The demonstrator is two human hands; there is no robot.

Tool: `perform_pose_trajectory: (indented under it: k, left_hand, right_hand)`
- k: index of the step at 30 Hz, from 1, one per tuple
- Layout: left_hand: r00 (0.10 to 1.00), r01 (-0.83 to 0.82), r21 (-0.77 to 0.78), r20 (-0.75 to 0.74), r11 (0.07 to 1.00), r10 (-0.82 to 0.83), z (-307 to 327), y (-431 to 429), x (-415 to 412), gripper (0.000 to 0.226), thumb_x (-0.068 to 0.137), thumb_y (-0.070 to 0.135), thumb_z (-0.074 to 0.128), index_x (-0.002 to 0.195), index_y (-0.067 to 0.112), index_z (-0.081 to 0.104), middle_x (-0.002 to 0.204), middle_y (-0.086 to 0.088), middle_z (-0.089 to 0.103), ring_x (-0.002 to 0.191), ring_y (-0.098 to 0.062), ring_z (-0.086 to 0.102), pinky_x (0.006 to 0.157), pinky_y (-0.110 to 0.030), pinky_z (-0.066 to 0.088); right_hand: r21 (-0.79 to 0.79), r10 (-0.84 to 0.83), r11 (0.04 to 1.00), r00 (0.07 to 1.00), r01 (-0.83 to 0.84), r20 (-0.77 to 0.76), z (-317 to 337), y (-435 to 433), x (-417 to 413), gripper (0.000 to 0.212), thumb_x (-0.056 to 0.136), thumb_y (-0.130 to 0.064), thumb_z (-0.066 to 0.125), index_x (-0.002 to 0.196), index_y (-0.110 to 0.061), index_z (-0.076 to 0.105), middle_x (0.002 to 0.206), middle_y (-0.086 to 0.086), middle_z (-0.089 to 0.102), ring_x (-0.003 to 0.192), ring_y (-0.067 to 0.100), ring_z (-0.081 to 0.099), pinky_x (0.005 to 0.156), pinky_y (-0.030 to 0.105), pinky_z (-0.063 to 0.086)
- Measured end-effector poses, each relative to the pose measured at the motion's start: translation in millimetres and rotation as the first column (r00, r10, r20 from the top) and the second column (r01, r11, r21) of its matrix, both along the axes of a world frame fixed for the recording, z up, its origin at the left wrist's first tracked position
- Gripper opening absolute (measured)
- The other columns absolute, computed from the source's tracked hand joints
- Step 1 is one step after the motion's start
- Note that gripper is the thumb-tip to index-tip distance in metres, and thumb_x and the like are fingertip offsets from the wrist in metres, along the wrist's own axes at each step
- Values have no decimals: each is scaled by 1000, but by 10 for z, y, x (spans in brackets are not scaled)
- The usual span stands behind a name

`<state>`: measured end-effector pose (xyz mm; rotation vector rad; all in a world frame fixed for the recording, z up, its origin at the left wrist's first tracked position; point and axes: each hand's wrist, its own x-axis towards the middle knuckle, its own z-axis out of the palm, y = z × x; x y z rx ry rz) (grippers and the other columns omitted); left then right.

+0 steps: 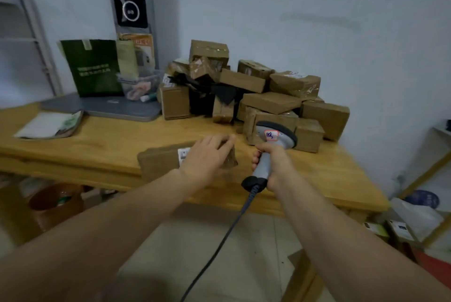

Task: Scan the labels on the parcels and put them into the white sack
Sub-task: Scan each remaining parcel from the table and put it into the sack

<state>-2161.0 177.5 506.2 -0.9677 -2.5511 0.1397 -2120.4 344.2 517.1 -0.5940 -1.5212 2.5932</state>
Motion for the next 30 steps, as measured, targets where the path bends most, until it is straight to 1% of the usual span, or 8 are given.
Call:
perform_pose_trajectory:
  k: [3, 6, 9, 12, 15, 22, 27, 30]
  left_hand:
    - [962, -10, 76, 271, 997, -11, -121, -92, 33, 93, 89, 25, 66, 154, 12, 2, 156, -9, 17, 142, -26, 18, 115, -32, 20]
    - [942, -91, 182, 336, 979, 25, -88, -381, -4, 104, 82, 42, 71, 154, 19, 0, 159, -5, 9, 145, -26, 13, 117, -35, 19]
    - [883, -372, -37, 293, 927, 366, 11, -785, -166, 112, 67, 83, 53, 153, 30, 7, 160, -10, 8, 146, -35, 6, 116, -52, 4]
    - [725, -484, -218, 442, 848, 528, -91, -1015, -264, 103, 63, 92, 43, 149, 42, 17, 156, -10, 20, 143, -36, 18, 110, -62, 11]
    - [730, -447, -170, 498, 879, 467, -441, -1031, -212, 94, 72, 79, 52, 149, 37, 20, 154, -6, 23, 141, -30, 22, 113, -56, 19]
    - [793, -423, 222, 560, 879, 240, -679, -950, -223, 87, 70, 53, 77, 144, 38, 34, 154, -3, 24, 141, -28, 16, 113, -40, 20]
    - [732, -448, 496, 681, 744, -13, -367, -959, -287, 71, 63, 23, 87, 126, 22, 53, 104, 9, 57, 98, -15, 56, 75, -27, 44]
    - [746, -460, 655, 652, 600, -139, -22, -1105, -315, 62, 65, 20, 86, 118, 22, 53, 100, 8, 58, 86, -7, 57, 61, -21, 46]
  right_hand:
    - [-1, 33, 999, 999, -33, 33, -44, -221, 8, 20, 95, -9, 53, 75, -6, 51, 44, 1, 55, 35, 11, 52, 36, 17, 42]
    - [-11, 23, 1000, 999, -23, 34, -74, -375, 16, 11, 94, -10, 57, 83, -8, 54, 65, 8, 66, 50, 15, 63, 39, 18, 47]
    - [32, 38, 999, 997, -40, 60, -114, -448, -19, 9, 93, -13, 61, 92, -7, 56, 97, 15, 66, 77, 26, 67, 44, 23, 53]
    - [29, 52, 998, 996, -54, 67, -169, -526, -44, 29, 89, -15, 68, 113, -3, 54, 114, 21, 62, 94, 35, 68, 60, 32, 58]
    - [31, 110, 993, 989, -113, 94, -236, -635, -85, 34, 89, -18, 69, 115, -1, 56, 119, 20, 61, 101, 35, 66, 71, 36, 57]
    - [58, 107, 992, 988, -114, 115, -452, -697, -180, 13, 90, -16, 67, 90, -10, 55, 113, 19, 61, 108, 36, 63, 86, 40, 54]
    - [67, 68, 995, 993, -75, 100, -493, -604, -202, 11, 88, -14, 69, 91, -8, 60, 91, 15, 67, 82, 25, 67, 75, 34, 57]
    - [68, 37, 997, 994, -44, 101, -485, -519, -180, 15, 86, -15, 71, 96, -9, 61, 88, 12, 68, 77, 23, 67, 70, 34, 56]
